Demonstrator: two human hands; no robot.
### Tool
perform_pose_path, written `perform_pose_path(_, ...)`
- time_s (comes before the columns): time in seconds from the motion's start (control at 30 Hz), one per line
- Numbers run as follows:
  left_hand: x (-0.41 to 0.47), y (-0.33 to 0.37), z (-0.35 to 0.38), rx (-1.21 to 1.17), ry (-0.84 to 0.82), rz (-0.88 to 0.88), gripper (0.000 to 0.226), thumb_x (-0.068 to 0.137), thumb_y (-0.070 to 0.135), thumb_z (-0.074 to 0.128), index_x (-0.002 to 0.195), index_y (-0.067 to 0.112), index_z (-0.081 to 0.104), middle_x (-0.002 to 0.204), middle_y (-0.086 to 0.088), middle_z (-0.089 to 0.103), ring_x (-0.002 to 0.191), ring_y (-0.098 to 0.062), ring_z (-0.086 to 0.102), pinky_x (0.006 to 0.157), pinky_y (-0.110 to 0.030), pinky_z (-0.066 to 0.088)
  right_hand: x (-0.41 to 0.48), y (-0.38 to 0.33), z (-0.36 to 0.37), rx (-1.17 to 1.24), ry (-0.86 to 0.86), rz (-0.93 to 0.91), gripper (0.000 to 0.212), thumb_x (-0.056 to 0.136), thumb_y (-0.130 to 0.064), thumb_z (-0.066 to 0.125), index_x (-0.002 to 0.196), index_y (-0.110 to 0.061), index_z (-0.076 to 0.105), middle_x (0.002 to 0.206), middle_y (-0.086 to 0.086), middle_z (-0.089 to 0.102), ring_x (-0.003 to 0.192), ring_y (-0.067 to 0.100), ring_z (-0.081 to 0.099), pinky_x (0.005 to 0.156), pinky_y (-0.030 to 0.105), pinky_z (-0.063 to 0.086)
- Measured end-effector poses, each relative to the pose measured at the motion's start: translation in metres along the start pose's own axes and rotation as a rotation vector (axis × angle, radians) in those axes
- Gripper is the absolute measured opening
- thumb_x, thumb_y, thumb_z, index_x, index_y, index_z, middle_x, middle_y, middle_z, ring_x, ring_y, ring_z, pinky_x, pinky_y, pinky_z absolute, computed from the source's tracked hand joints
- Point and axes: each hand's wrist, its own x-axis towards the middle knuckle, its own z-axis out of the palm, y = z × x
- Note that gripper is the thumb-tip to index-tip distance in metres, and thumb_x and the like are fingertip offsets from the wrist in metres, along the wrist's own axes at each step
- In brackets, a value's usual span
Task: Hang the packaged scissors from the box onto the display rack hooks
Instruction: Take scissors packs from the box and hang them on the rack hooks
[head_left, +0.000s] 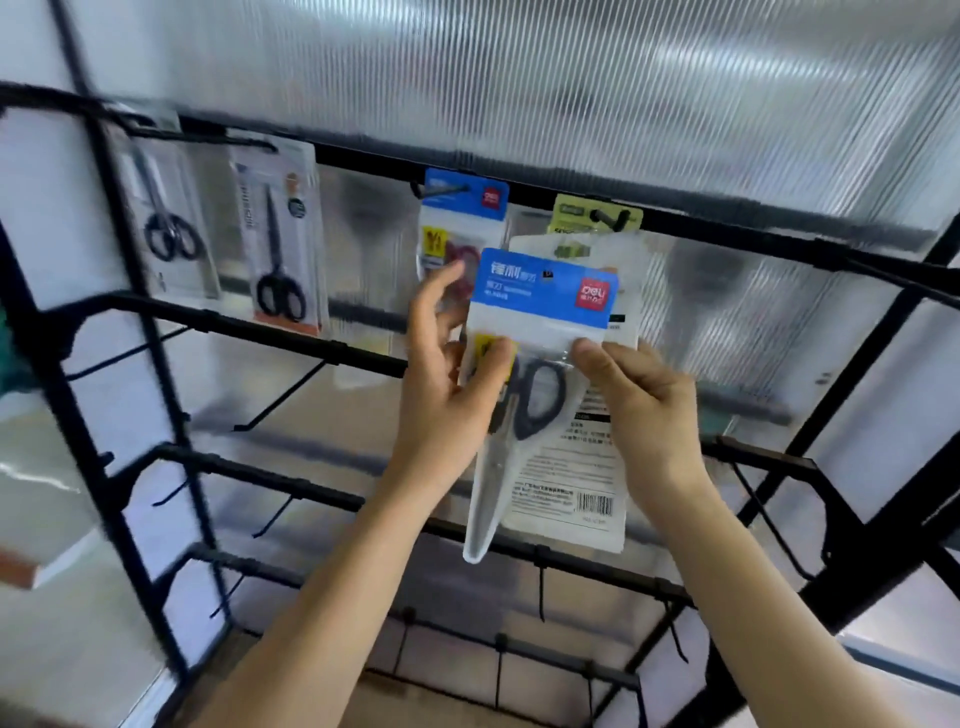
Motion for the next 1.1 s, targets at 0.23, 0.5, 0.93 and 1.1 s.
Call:
perform_pose_path(0.23, 0.016, 0.004, -0.025, 0.121, -0.023, -0.037, 0.031, 0.090, 0.002, 0.053, 0.102, 0.030, 0.058, 0.089, 0.033, 0.065, 0.072, 0.005, 0.055, 0.066, -0.009, 0.045, 0.003, -0.003, 0.031, 0.007, -0.051, 0.058, 0.023, 0.081, -0.022, 0.065, 0.061, -0.030, 0.073, 0.076, -0.008, 0.064, 0.094, 0.021, 0.061, 0.101, 0.041, 0.043)
perform_pose_path(0.5, 0.013, 0.009, -0.063, 0.138, 0.105, -0.075, 0.031, 0.093, 0.004, 0.049, 0.102, 0.032, 0.059, 0.081, 0.023, 0.065, 0.057, 0.007, 0.049, 0.059, -0.006, 0.041, 0.005, 0.011, 0.055, -0.004, -0.044, 0.128, 0.025, 0.085, -0.040, 0.055, 0.068, -0.041, 0.073, 0.090, -0.005, 0.071, 0.104, 0.027, 0.061, 0.097, 0.049, 0.045)
perform_pose_path(0.93, 0.028, 0.006, -0.122, 0.161, 0.370, -0.117, 0.036, 0.096, 0.005, 0.038, 0.103, 0.030, 0.062, 0.103, 0.019, 0.064, 0.078, 0.004, 0.056, 0.072, -0.015, 0.044, 0.009, 0.049, 0.074, -0.078, -0.020, 0.203, 0.032, 0.090, -0.017, 0.058, 0.072, -0.041, 0.070, 0.092, -0.012, 0.065, 0.111, 0.026, 0.057, 0.098, 0.047, 0.045)
perform_pose_path(1.1, 0.036, 0.004, -0.134, 0.008, 0.394, -0.256, 0.040, 0.075, 0.019, 0.039, 0.085, 0.038, 0.073, 0.120, -0.002, 0.063, 0.117, -0.023, 0.054, 0.103, -0.041, 0.038, 0.009, 0.058, 0.081, -0.096, -0.017, 0.234, 0.038, 0.089, -0.017, 0.059, 0.066, -0.045, 0.071, 0.088, -0.016, 0.067, 0.116, 0.025, 0.054, 0.099, 0.047, 0.044)
